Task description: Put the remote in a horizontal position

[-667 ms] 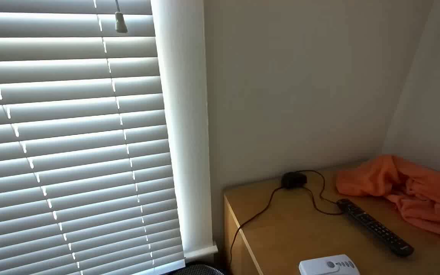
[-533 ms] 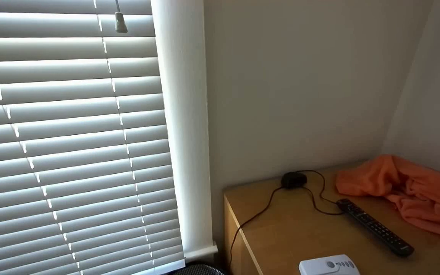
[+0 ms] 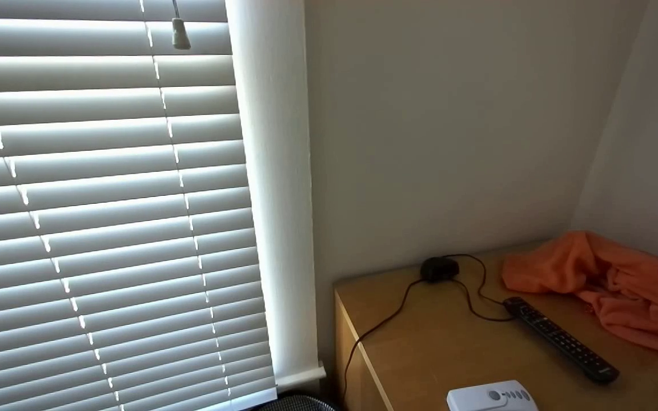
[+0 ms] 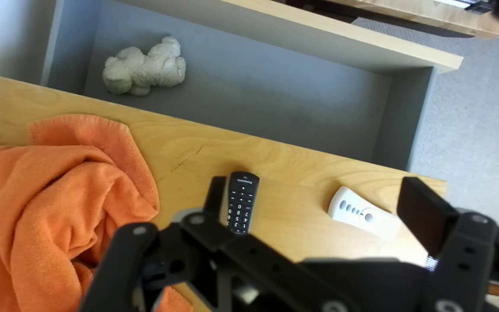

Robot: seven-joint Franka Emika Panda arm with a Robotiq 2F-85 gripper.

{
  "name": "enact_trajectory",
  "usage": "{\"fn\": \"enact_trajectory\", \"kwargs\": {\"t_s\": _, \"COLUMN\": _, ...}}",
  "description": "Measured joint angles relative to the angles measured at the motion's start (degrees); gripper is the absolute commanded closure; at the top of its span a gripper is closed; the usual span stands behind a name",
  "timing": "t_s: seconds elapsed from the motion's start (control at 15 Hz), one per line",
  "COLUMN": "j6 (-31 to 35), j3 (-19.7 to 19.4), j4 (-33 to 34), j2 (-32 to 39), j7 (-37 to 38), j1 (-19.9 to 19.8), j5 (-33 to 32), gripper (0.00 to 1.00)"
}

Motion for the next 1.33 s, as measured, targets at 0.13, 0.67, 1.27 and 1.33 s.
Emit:
{"fn": "enact_trajectory", "kwargs": {"t_s": 0.13, "j6": 0.0, "j3": 0.7, "j4": -0.1, "j2": 1.6, "j7": -1.0, "j1": 0.0, "j5": -0.3, "gripper": 0.0}}
{"fn": "enact_trajectory", "kwargs": {"t_s": 0.67, "j6": 16.1, "j3": 3.6, "j4": -3.5, "j2": 15.1, "j7": 2.6, "j1": -0.5, "j5": 2.1, "gripper": 0.0}}
{"fn": "enact_trajectory", "kwargs": {"t_s": 1.27, "j6": 33.3, "j3": 4.5, "j4": -7.1, "j2": 20.9, "j7": 10.2, "j1": -2.5, "j5": 9.3, "gripper": 0.0}}
{"fn": "enact_trajectory", "kwargs": {"t_s": 1.33, "j6": 33.3, "j3": 4.6, "j4": -7.0, "j2": 20.8, "j7": 10.2, "j1": -2.5, "j5": 9.3, "gripper": 0.0}}
